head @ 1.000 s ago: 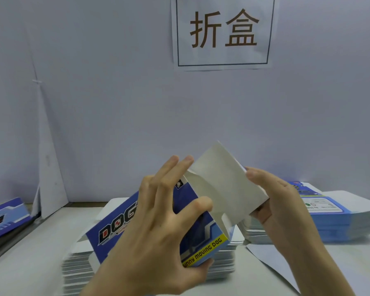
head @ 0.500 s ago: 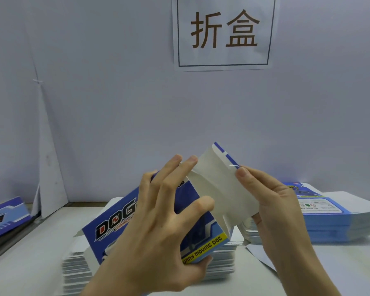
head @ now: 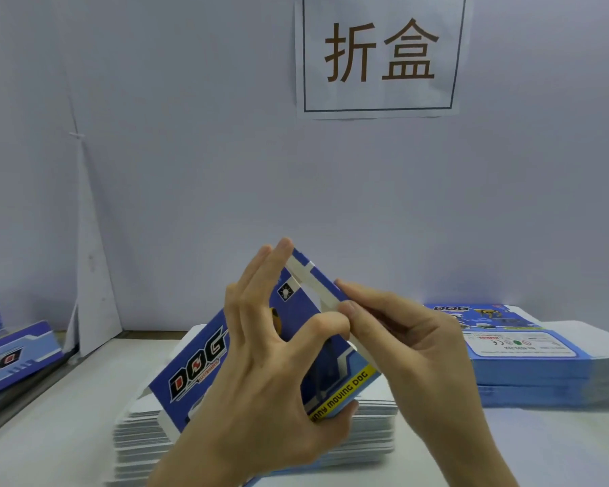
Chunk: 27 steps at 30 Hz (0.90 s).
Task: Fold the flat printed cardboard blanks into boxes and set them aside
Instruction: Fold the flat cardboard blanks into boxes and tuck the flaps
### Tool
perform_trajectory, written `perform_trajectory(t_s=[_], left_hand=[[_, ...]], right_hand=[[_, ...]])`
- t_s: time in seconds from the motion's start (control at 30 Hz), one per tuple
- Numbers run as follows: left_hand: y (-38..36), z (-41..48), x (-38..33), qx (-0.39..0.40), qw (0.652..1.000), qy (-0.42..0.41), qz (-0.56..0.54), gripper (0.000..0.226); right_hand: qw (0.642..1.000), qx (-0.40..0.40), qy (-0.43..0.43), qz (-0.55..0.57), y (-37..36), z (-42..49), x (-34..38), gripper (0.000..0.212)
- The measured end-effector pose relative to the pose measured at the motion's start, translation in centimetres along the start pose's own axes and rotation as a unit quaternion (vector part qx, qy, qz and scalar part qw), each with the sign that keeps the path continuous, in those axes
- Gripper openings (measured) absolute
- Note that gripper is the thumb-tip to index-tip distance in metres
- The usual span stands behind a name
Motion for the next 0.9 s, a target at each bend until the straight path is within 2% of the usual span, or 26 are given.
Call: perform_trajectory(t_s=[0.1,0.23,0.37,0.47,0.57,0.63,0.73,0.83,0.9], left_hand=[[0.1,0.1,0.1,0.003,1.000,0.009,-0.015,0.064],[0.5,0.0,0.3,0.002,0.999,0.022,-0.046,0.064],[1.2,0.1,0.0,-0.052,0.995,0.014,-0.086,0.075],[1.4,0.3,0.4,-0.075,0.992,0.023,-0.098,0.076],[1.5,0.2,0.7,-0.072,0.993,0.021,-0.096,0.080],[1.4,0.1,0.8,-0.058,0.995,0.018,-0.074,0.080],[0.7,0.1,1.2,-0.010,1.000,0.023,-0.009,0.078],[-0.1,0.2,1.3,0.027,0.999,0.025,0.035,0.079],[0.1,0.3,1.2,0.022,0.999,0.032,0.014,0.075]], right_hand=[[0.999,0.038,0.008,-0.027,-0.2,0.1,0.2,0.020],[0.994,0.104,0.017,-0.027,-0.8,-0.2,0.7,0.032],[0.989,0.119,0.049,-0.076,-1.2,-0.4,1.1,0.038],[0.983,0.136,0.048,-0.115,-1.6,-0.4,0.5,0.033],[0.985,0.086,0.072,-0.128,-1.2,-0.3,0.4,0.031],[0.992,0.046,0.084,-0.087,-0.6,-0.1,0.7,0.028],[0.998,-0.002,0.057,-0.010,1.0,0.4,0.7,0.031],[0.999,-0.009,0.040,-0.001,1.5,0.4,0.9,0.030],[0.998,-0.006,0.054,-0.017,1.2,0.3,1.3,0.029]])
Point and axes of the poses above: each hand's wrist, its own z-axis towards the middle knuckle, its own y-axis out of the back of the hand, x = y × z, the point moved 9 cm from there along z, towards the middle knuckle
